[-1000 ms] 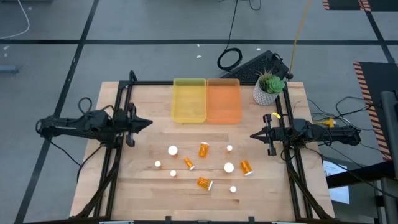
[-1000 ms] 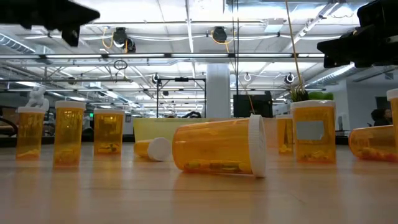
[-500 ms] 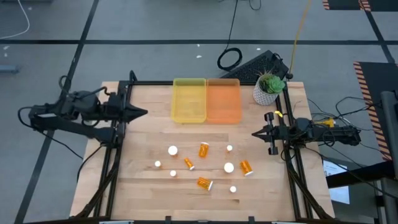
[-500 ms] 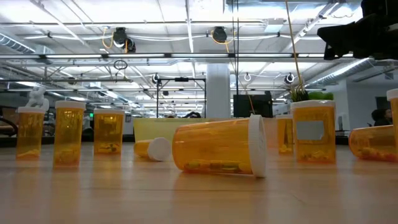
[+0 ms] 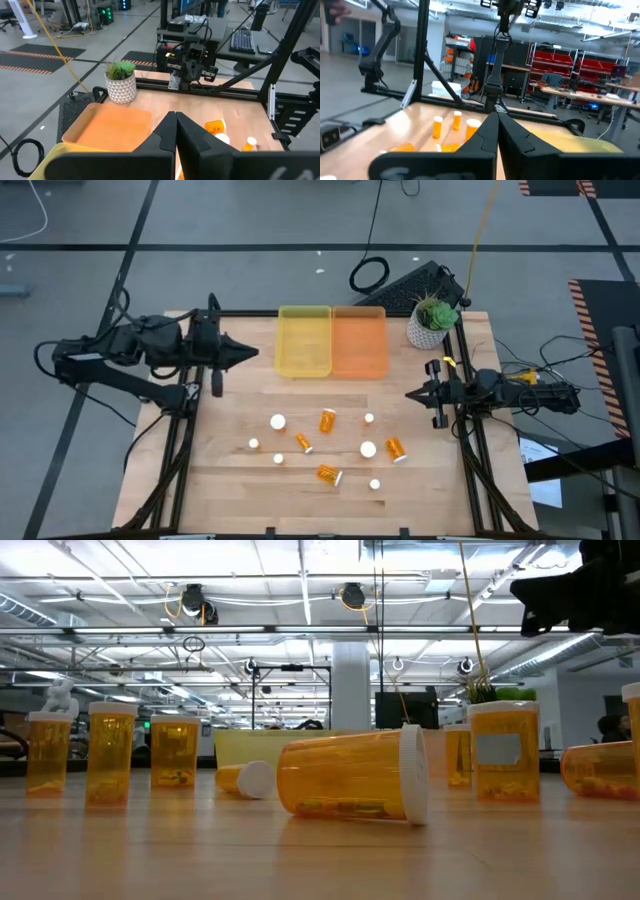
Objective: Pick and place medicine bottles into bin by pill shape (circle, oval)
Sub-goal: Put the large orange capsule bottle into the yellow bin
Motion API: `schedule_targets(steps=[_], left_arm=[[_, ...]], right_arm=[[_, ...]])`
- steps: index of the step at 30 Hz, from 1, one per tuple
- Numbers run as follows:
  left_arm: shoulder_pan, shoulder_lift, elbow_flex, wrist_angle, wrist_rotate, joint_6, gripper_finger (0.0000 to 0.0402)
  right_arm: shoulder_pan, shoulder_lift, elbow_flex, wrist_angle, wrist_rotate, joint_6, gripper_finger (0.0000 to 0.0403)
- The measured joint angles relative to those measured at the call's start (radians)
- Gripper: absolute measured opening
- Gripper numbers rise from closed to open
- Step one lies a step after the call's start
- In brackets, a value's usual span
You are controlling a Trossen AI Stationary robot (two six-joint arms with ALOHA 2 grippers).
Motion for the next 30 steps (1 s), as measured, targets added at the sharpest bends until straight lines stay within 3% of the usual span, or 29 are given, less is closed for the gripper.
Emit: schedule_targets(steps=[9,13,23,30], left_arm=[[0.0,0.049,0.004,0.006,0.007,-0.044,0.0008],[0.0,0.051,0.004,0.009,0.037,-0.032,0.0009],[0.0,0.051,0.004,0.018,0.037,-0.031,0.001],[0.0,0.051,0.004,0.048,0.037,-0.057,0.001]], right_arm=[[0.0,0.002,0.021,0.043,-0.003,0.236,0.0],[0.0,0.024,0.081,-0.005,0.015,0.234,0.0],[0.0,0.196,0.381,-0.091,0.181,0.231,0.0],[0.0,0.42,0.712,-0.308,0.182,0.193,0.0]])
